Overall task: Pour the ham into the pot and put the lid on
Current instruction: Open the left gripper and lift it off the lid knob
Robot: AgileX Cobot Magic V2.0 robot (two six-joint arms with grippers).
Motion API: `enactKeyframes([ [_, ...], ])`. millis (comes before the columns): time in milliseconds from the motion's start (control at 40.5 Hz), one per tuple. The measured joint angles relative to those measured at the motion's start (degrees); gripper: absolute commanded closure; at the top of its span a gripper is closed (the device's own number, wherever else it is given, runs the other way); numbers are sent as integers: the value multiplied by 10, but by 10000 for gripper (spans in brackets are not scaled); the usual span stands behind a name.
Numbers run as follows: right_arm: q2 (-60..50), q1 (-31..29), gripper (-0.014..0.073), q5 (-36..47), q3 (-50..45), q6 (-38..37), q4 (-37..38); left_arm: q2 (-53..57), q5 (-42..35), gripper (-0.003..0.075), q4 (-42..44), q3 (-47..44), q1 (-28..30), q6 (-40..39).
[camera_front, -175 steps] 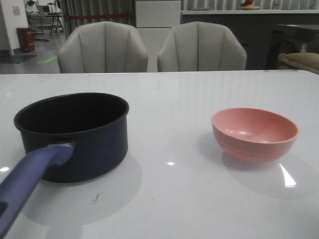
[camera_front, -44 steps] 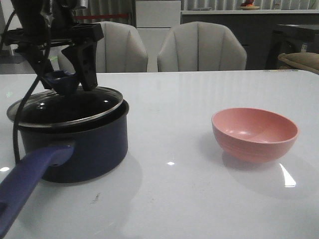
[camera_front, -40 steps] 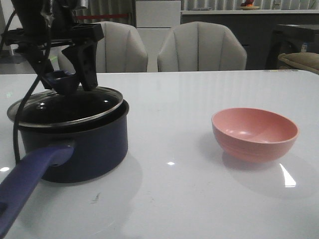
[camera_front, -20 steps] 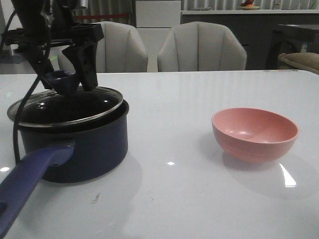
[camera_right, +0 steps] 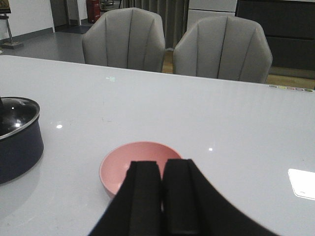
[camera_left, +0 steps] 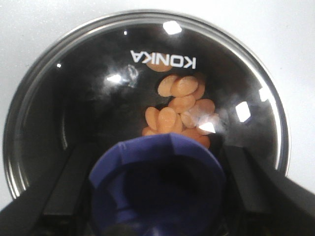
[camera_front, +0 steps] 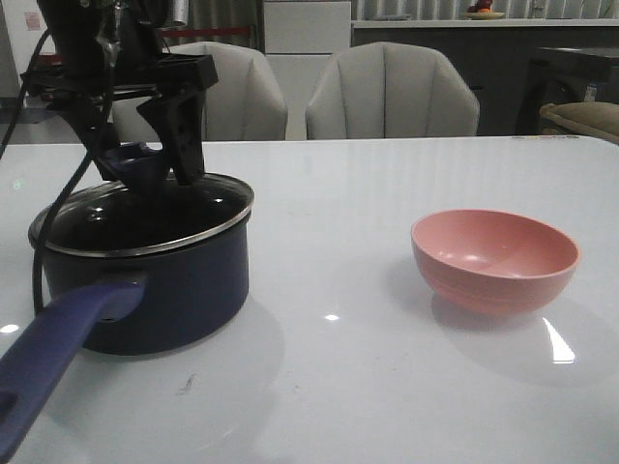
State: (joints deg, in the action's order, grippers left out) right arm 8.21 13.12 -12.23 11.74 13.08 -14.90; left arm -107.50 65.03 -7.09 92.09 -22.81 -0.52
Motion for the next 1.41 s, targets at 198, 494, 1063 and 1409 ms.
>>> enactKeyframes([
  [198, 0, 0, 444, 0, 0, 0, 0, -1, 6, 134, 5, 0, 0, 0],
  [494, 0, 0, 444, 0, 0, 0, 0, -6, 19, 136, 18, 9, 0, 0],
  [1063, 0, 0, 444, 0, 0, 0, 0, 145, 5, 136, 25, -9, 0, 0],
  [1409, 0, 0, 444, 0, 0, 0, 0, 394, -121, 136, 42, -239, 0, 0],
])
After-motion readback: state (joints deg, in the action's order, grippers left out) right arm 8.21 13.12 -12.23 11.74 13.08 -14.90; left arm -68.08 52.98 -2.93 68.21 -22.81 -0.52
